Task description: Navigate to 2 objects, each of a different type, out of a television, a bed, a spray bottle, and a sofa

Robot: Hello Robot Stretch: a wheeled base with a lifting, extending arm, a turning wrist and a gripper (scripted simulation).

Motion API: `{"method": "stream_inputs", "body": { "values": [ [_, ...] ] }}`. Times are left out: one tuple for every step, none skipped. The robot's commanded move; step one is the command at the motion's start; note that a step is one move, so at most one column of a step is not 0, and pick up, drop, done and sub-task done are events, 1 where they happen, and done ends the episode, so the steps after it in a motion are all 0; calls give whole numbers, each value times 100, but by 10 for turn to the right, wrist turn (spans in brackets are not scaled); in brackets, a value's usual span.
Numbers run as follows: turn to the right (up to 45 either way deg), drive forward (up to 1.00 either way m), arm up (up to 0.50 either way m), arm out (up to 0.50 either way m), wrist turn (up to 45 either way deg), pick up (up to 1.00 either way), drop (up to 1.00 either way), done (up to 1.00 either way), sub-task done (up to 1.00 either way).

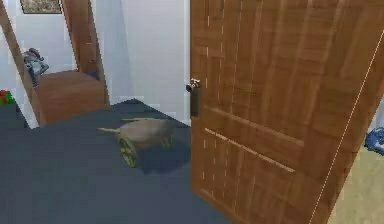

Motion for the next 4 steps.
{"method": "stream_inputs", "body": {
  "values": [
    [450, 0, 0, 0, 0, 0, 0, 0, 0],
    [420, 0, 0, 0, 0, 0, 0, 0, 0],
    [0, 80, 0, 0, 0, 0, 0, 0, 0],
    [390, 0, 0, 0, 0, 0, 0, 0, 0]
  ]
}}
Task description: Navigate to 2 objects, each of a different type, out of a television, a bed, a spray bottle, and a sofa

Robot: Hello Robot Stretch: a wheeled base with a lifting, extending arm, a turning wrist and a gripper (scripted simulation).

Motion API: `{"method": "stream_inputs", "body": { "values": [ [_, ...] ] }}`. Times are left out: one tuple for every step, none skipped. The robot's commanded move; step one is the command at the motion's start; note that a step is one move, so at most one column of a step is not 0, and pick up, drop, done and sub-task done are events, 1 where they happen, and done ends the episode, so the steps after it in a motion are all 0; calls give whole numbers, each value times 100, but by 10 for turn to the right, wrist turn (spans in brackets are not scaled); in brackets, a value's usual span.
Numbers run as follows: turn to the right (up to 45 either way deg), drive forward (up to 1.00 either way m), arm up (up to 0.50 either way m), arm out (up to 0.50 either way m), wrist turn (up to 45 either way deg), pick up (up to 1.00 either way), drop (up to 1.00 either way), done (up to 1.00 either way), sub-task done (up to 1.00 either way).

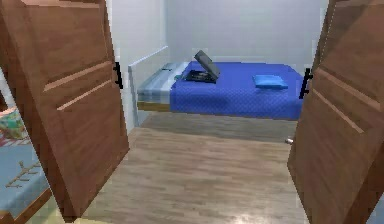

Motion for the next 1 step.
{"method": "stream_inputs", "body": {
  "values": [
    [0, 5, 0, 0, 0, 0, 0, 0, 0]
  ]
}}
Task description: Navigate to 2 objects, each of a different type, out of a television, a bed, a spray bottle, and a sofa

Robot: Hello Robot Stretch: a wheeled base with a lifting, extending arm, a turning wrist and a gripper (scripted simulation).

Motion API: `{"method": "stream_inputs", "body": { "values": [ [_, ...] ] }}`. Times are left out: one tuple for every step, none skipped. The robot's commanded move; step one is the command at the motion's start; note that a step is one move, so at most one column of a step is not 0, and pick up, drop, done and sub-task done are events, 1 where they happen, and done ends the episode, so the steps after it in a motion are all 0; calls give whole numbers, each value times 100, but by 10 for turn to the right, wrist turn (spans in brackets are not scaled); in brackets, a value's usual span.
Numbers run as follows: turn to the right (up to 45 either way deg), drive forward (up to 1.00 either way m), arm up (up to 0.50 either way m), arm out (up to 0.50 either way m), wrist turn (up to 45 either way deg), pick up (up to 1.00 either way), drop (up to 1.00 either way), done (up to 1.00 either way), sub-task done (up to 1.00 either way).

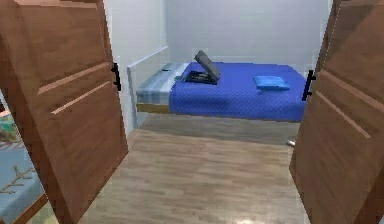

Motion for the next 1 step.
{"method": "stream_inputs", "body": {
  "values": [
    [-450, 0, 0, 0, 0, 0, 0, 0, 0]
  ]
}}
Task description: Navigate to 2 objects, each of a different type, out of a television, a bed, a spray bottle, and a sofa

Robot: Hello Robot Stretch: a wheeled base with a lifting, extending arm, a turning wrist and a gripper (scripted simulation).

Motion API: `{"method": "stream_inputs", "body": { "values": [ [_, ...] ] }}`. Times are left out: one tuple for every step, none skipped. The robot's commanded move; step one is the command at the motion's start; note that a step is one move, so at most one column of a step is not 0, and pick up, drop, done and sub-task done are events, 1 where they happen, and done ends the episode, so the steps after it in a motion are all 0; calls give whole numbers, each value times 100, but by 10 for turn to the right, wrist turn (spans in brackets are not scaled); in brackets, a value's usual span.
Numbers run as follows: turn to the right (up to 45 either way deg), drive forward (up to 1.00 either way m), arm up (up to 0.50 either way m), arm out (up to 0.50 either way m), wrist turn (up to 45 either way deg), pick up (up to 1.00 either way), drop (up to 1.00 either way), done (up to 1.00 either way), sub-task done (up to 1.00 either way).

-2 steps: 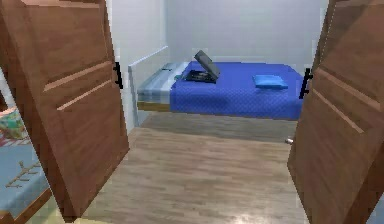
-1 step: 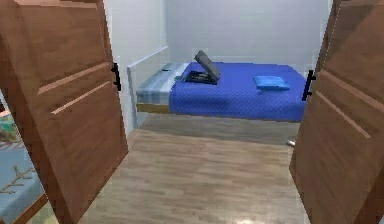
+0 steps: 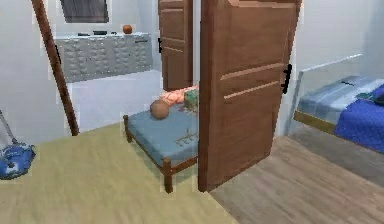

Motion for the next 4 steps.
{"method": "stream_inputs", "body": {
  "values": [
    [-180, 0, 0, 0, 0, 0, 0, 0, 0],
    [0, 60, 0, 0, 0, 0, 0, 0, 0],
    [300, 0, 0, 0, 0, 0, 0, 0, 0],
    [0, 0, 0, 0, 0, 0, 0, 0, 100]
  ]
}}
